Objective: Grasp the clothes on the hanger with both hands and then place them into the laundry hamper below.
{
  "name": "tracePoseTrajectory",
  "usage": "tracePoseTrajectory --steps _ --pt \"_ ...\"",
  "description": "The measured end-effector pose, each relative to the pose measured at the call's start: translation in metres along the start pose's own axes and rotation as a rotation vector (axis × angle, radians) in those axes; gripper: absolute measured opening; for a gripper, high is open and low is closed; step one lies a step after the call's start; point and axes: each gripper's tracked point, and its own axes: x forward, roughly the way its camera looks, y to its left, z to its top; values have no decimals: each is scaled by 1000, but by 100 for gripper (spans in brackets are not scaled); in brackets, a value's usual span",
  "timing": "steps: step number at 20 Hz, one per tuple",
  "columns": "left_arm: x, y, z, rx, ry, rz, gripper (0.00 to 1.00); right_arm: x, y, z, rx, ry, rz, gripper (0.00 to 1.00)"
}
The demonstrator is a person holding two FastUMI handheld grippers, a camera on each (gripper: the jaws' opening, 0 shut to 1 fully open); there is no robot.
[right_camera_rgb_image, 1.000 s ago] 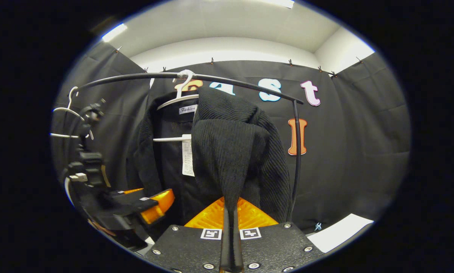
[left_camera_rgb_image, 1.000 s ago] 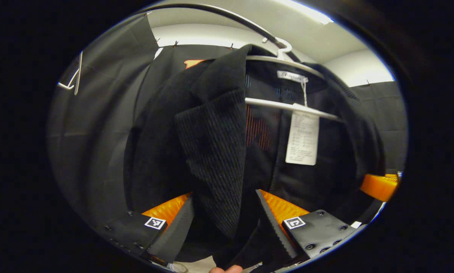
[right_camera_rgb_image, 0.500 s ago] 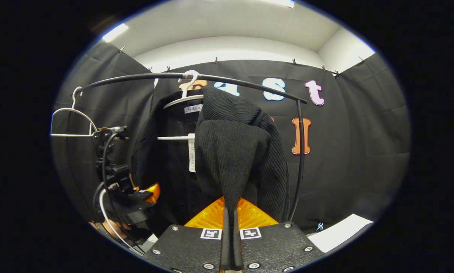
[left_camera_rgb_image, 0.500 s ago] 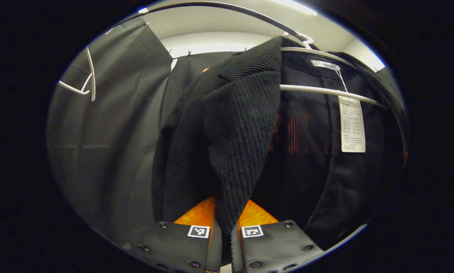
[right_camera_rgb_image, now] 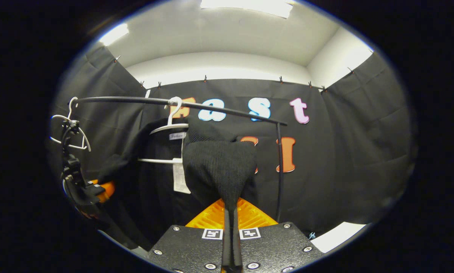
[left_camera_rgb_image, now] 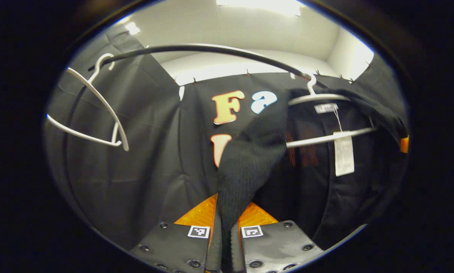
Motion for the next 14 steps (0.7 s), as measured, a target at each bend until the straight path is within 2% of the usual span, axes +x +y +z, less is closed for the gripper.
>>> tracePoseTrajectory --steps 3,4,7,12,14 --pt "4 16 30 -34 -52 50 17 10 -32 22 2 -34 -59 1" --pt "4 19 38 -41 -74 58 14 15 -41 29 5 -46 -73 1" --pt "12 27 55 -34 -95 67 16 40 -64 59 -22 -93 -108 0" --pt "18 28 62 -46 -110 67 17 89 -92 94 -65 -130 -144 0" --pt "20 28 65 -56 -113 77 17 118 -96 97 -83 -135 -134 0"
